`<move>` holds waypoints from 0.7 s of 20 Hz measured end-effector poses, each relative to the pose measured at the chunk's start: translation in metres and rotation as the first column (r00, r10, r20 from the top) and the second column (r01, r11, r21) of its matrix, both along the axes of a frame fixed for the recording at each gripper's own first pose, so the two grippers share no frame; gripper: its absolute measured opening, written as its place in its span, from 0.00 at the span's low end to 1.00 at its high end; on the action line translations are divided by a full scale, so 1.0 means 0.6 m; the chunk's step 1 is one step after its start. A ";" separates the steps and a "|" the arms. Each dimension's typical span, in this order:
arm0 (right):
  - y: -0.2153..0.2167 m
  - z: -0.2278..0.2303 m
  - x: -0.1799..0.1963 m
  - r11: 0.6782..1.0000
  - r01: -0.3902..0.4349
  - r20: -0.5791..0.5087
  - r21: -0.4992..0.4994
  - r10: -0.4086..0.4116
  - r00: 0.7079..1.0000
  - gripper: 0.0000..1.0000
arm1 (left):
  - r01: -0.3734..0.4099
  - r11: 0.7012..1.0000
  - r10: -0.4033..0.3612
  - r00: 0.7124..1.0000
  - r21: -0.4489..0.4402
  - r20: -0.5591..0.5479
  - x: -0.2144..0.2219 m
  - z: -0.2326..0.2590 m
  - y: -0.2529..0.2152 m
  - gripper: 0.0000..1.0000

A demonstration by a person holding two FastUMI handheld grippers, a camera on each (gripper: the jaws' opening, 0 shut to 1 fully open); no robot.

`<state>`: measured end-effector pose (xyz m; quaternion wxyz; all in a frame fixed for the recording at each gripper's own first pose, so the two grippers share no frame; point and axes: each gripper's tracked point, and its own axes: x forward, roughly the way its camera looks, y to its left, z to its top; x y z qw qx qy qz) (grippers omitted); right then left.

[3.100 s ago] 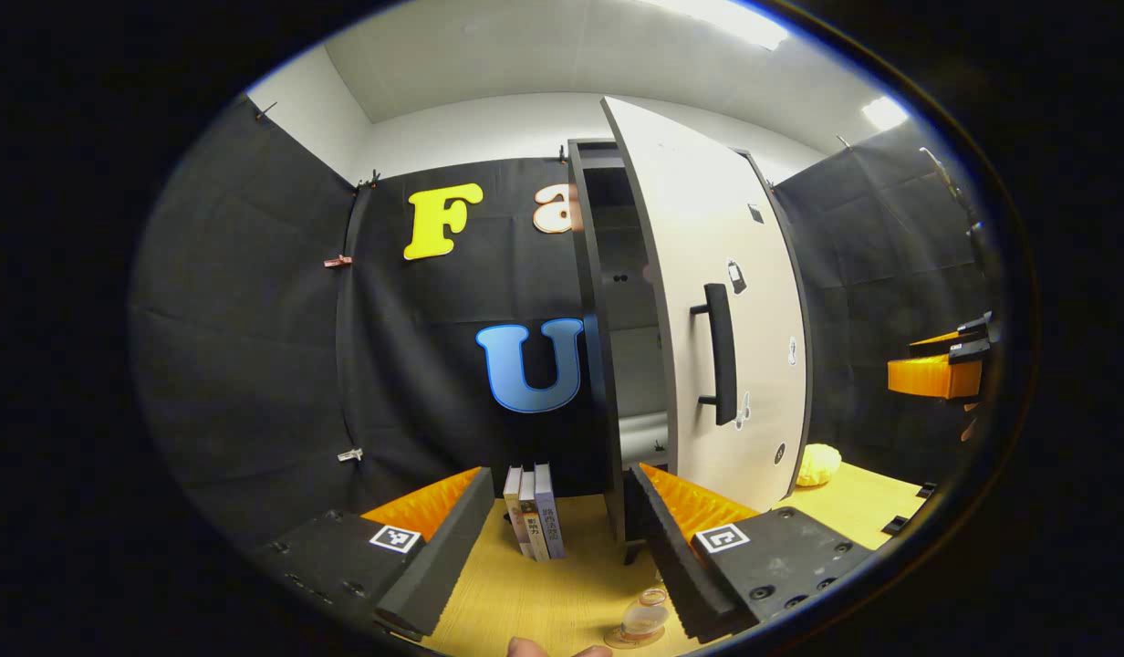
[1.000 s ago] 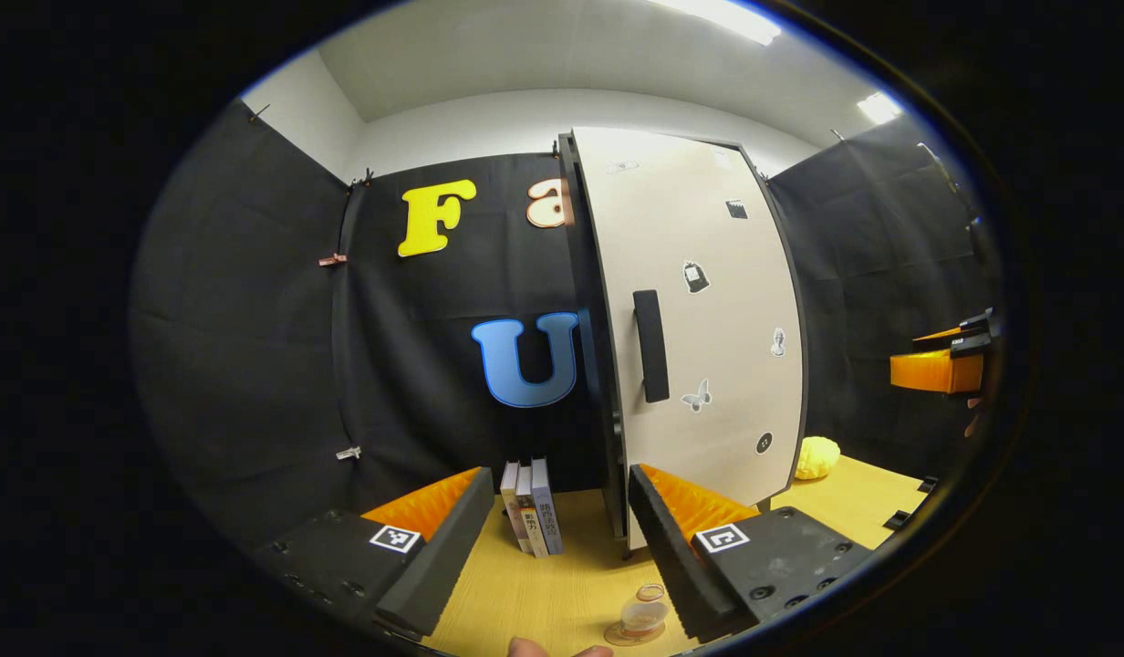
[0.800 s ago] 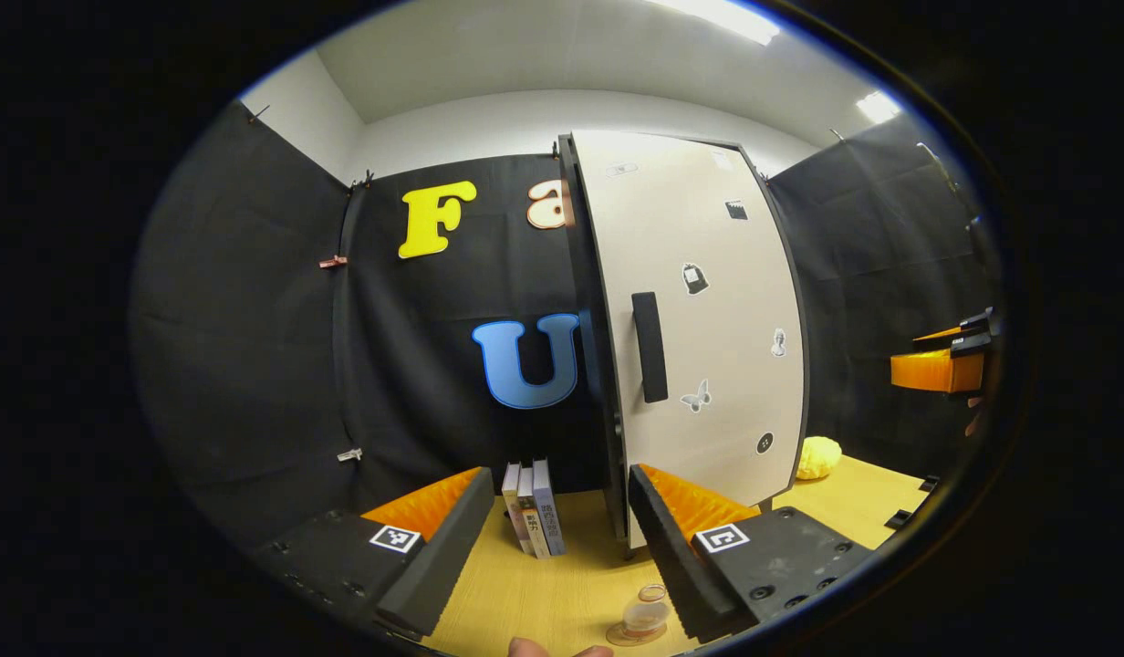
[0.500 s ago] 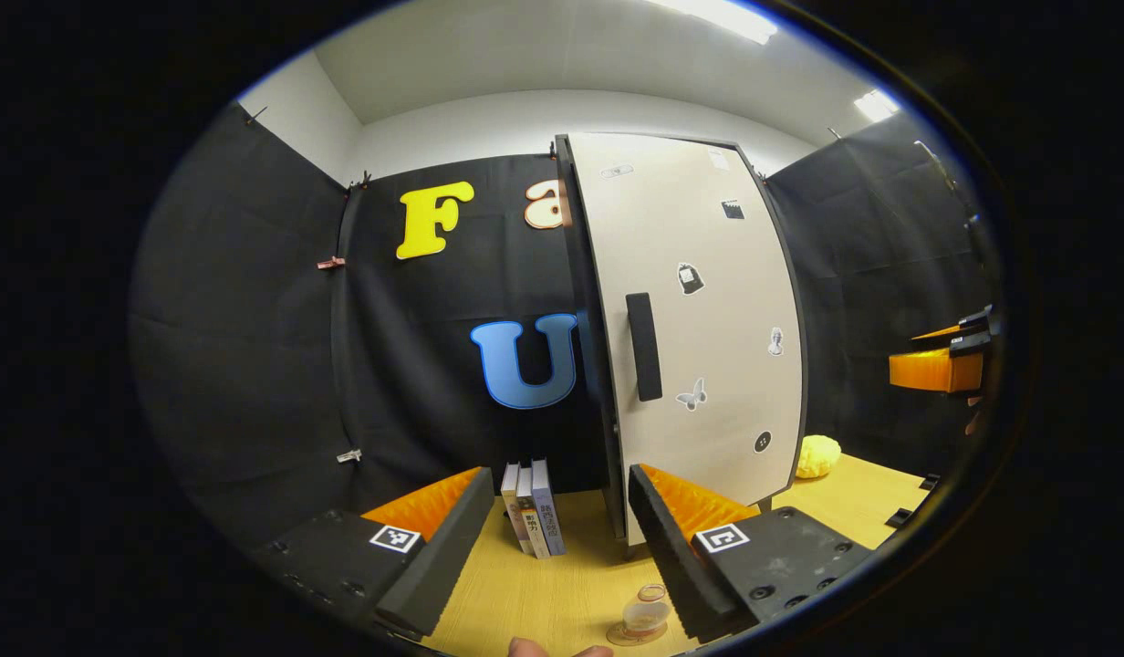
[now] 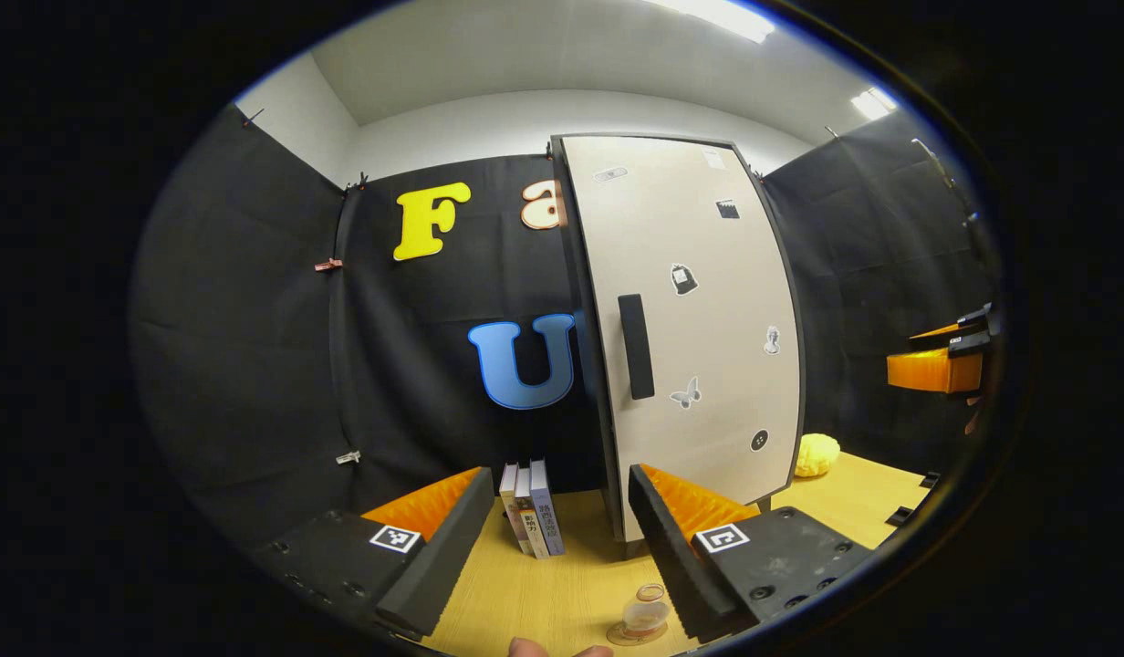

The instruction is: Open the cabinet door with the right hand, grasp the bottle in the cabinet with the left hand and place it on the coaster, then close the cabinet door with the right hand.

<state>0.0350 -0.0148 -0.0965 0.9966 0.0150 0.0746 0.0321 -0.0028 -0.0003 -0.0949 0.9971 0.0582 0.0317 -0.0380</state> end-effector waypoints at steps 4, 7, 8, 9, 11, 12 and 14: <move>-0.002 0.001 0.000 1.000 0.000 0.002 -0.001 0.000 1.000 0.98 | -0.001 1.000 0.001 1.000 0.003 0.003 0.001 0.000 -0.001 0.94; -0.002 0.002 -0.001 1.000 0.001 0.002 -0.001 -0.001 1.000 0.98 | -0.001 1.000 0.001 1.000 0.002 0.001 0.001 0.000 -0.001 0.94; -0.003 0.001 -0.001 1.000 0.001 0.002 -0.002 -0.001 1.000 0.98 | -0.001 1.000 0.001 1.000 0.002 0.001 0.002 0.001 -0.002 0.94; -0.003 0.001 -0.002 1.000 0.003 0.003 -0.003 -0.003 1.000 0.98 | -0.001 1.000 0.001 1.000 0.003 0.002 0.002 0.002 -0.002 0.94; -0.004 0.002 -0.002 1.000 0.002 0.003 -0.002 -0.002 1.000 0.97 | -0.002 1.000 0.002 1.000 0.002 0.002 0.002 0.001 -0.002 0.94; -0.004 0.001 -0.002 1.000 0.003 0.003 -0.003 -0.003 1.000 0.97 | -0.002 1.000 0.002 1.000 0.001 0.002 0.002 0.000 -0.002 0.94; -0.004 0.001 -0.003 1.000 0.003 0.004 -0.004 -0.003 1.000 0.98 | -0.003 1.000 0.003 1.000 0.000 0.001 0.001 0.000 -0.002 0.94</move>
